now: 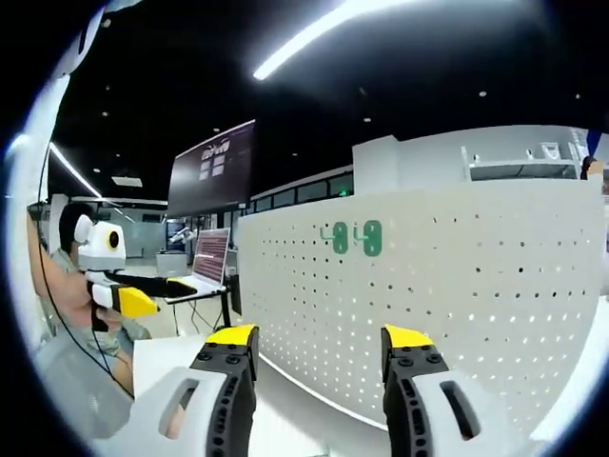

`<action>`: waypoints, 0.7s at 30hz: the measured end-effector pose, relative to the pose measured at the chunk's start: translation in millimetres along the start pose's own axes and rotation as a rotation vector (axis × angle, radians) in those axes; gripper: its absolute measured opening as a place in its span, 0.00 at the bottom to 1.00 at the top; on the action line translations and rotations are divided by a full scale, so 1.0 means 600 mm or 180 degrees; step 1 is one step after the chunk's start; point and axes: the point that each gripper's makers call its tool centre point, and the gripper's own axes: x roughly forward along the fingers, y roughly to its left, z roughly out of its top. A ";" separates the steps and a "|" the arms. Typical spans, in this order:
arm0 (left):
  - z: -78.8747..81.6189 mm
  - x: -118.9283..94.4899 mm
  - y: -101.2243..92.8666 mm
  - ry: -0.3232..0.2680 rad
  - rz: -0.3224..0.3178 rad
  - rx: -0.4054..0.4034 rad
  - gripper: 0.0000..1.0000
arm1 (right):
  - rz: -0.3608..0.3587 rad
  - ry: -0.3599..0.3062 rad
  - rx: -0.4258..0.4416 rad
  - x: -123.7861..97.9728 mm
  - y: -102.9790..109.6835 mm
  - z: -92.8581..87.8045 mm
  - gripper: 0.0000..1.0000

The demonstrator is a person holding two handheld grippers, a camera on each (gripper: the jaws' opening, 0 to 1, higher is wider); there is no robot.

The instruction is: Insert the hook assembly into the mounting plate slot until the hook locks in place.

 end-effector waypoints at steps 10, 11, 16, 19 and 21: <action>-0.016 -0.004 -0.001 0.0058 -0.0029 0.0019 0.69 | -0.0067 0.0106 0.0081 -0.044 0.007 -0.033 0.53; -0.017 -0.004 -0.001 0.0063 -0.0029 0.0016 0.69 | -0.0072 0.0115 0.0079 -0.046 0.007 -0.035 0.53; -0.021 -0.006 0.000 0.0077 -0.0036 0.0022 0.69 | -0.0092 0.0158 0.0102 -0.060 0.008 -0.047 0.53; -0.025 -0.007 0.000 0.0093 -0.0043 0.0031 0.69 | -0.0109 0.0173 0.0123 -0.067 0.008 -0.053 0.53; -0.026 -0.009 0.000 0.0091 -0.0043 0.0028 0.69 | -0.0129 0.0184 0.0150 -0.073 0.009 -0.056 0.54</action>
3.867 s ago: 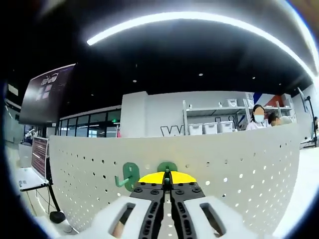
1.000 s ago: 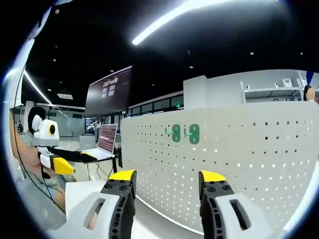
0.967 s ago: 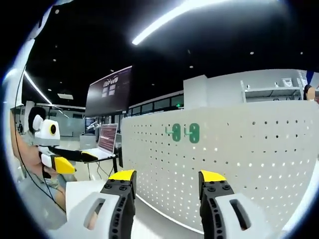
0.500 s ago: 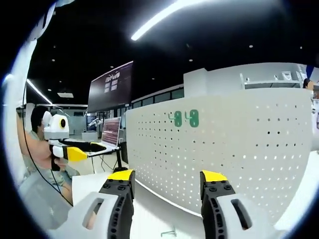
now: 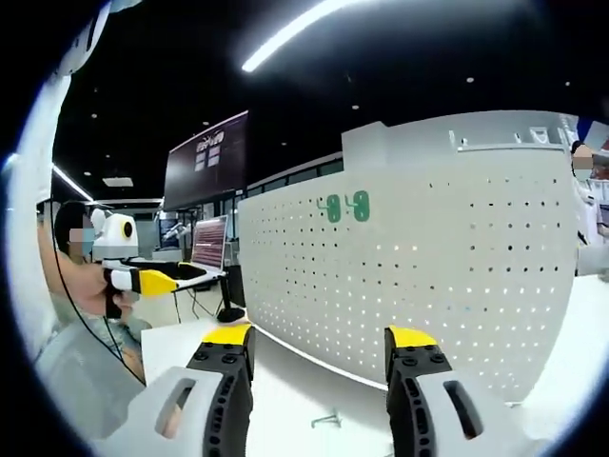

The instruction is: Insert the hook assembly into the mounting plate slot until the hook locks in place.

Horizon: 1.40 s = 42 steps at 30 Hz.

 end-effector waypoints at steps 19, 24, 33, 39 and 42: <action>-0.037 -0.019 0.002 0.0115 -0.0070 0.0038 0.69 | -0.0114 0.0143 0.0022 -0.054 0.001 -0.036 0.56; -0.046 -0.024 0.007 0.0155 -0.0051 0.0030 0.69 | -0.0125 0.0180 0.0035 -0.064 0.005 -0.046 0.56; -0.061 -0.027 0.006 0.0221 -0.0062 0.0041 0.69 | -0.0129 0.0256 0.0056 -0.078 0.010 -0.062 0.55; -0.074 -0.028 0.009 0.0276 -0.0057 0.0021 0.69 | -0.0144 0.0274 0.0069 -0.081 0.010 -0.068 0.56; -0.076 -0.029 0.011 0.0276 -0.0045 0.0001 0.68 | -0.0154 0.0293 0.0073 -0.081 0.010 -0.071 0.56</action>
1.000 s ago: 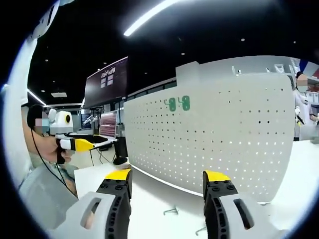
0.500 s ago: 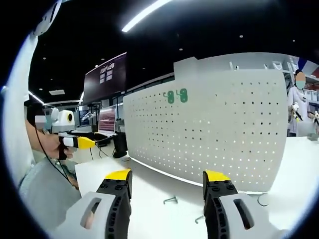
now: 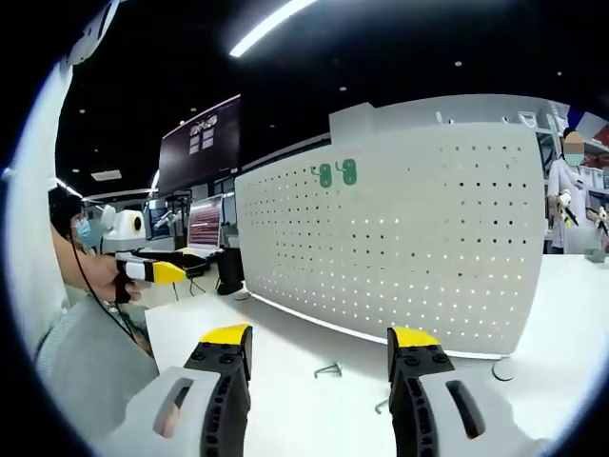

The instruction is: Insert the hook assembly into the mounting plate slot until the hook locks in place.

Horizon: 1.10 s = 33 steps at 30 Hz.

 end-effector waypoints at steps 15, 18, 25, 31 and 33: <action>-0.008 -0.003 0.005 0.0043 0.0029 -0.0030 0.68 | 0.0006 0.0105 0.0008 0.001 0.002 -0.011 0.55; -0.016 0.000 0.006 0.0106 0.0011 -0.0038 0.70 | 0.0026 0.0164 0.0007 0.002 0.005 -0.017 0.56; -0.029 0.000 0.009 0.0222 0.0004 -0.0074 0.70 | 0.0039 0.0335 0.0099 0.003 0.006 -0.040 0.57; -0.046 -0.002 0.006 0.0350 -0.0055 -0.0100 0.70 | 0.0082 0.0501 0.0001 0.006 0.015 -0.057 0.58; -0.050 -0.001 0.005 0.0376 -0.0068 -0.0115 0.70 | 0.0125 0.0599 0.0011 0.008 0.021 -0.069 0.58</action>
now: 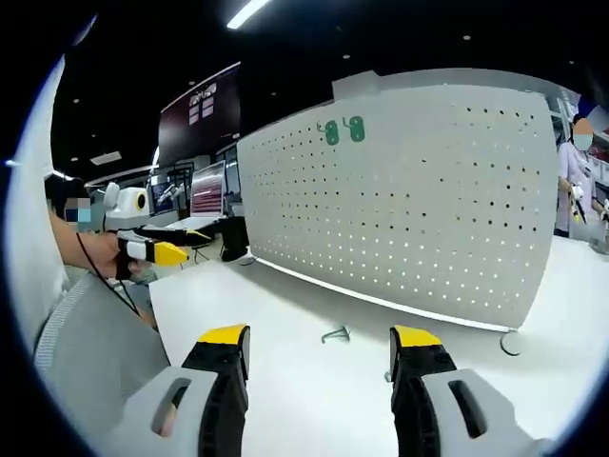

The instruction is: Insert the hook assembly into the mounting plate slot until the hook locks in place.

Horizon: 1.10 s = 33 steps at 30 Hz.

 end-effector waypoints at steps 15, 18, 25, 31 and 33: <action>-0.011 0.001 -0.005 0.0102 -0.0042 0.0009 0.69 | 0.0060 0.0228 0.0058 0.005 0.004 -0.028 0.58; -0.012 0.001 -0.006 0.0113 -0.0057 0.0012 0.69 | 0.0077 0.0240 0.0057 0.006 0.005 -0.030 0.58; -0.008 0.003 -0.010 0.0095 -0.0080 0.0006 0.69 | 0.0101 0.0257 0.0053 0.007 0.009 -0.031 0.58; -0.004 0.005 -0.011 0.0148 -0.0109 0.0066 0.69 | 0.0104 0.0255 0.0057 0.008 0.009 -0.030 0.58; -0.003 0.009 -0.021 0.0177 -0.0229 0.0116 0.69 | 0.0106 0.0266 0.0050 0.007 0.010 -0.031 0.57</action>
